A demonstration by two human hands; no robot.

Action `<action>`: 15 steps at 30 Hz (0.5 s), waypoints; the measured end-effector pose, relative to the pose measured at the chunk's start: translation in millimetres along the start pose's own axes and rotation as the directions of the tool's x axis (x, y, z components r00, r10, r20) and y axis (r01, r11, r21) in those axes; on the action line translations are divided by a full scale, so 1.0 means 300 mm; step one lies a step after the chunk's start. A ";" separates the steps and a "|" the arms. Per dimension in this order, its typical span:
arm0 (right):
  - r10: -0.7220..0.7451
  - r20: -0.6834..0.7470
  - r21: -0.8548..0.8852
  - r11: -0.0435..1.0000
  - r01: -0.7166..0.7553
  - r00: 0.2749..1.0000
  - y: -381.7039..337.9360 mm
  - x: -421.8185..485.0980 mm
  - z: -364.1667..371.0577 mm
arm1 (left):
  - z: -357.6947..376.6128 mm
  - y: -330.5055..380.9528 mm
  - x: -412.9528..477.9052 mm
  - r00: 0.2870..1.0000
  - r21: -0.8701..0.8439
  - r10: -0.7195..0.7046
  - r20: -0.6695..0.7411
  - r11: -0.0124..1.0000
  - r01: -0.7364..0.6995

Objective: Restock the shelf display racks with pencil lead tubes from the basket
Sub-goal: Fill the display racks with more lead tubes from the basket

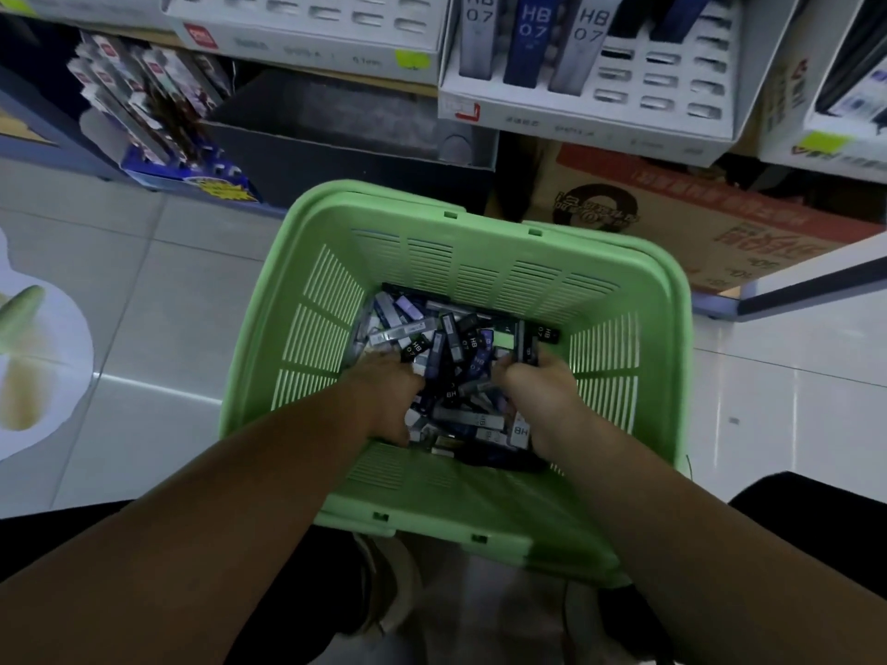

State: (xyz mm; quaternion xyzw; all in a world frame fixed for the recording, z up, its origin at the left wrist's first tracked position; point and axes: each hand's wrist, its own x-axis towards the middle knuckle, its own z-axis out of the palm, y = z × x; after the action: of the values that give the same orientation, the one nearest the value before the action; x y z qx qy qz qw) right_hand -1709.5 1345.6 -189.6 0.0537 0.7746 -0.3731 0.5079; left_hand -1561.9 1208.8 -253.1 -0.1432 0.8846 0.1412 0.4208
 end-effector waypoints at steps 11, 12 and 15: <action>0.031 0.026 0.045 0.998 -0.032 0.999 0.003 -0.055 -0.089 | 0.028 0.024 0.026 0.997 -0.116 0.068 0.033 0.991 -0.064; 0.042 0.029 0.045 0.998 -0.043 0.999 0.005 -0.048 -0.090 | 0.028 0.019 0.028 0.997 -0.138 0.069 0.037 0.988 -0.063; 0.029 0.036 0.039 0.999 -0.030 0.999 0.019 -0.043 -0.087 | 0.034 0.010 0.025 0.998 -0.210 0.045 0.044 0.977 -0.034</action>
State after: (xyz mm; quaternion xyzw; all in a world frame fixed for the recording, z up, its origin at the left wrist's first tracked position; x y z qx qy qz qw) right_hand -1720.4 1370.0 -176.6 0.0688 0.7571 -0.3817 0.5257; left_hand -1560.5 1214.2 -264.8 -0.1656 0.8571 0.2453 0.4217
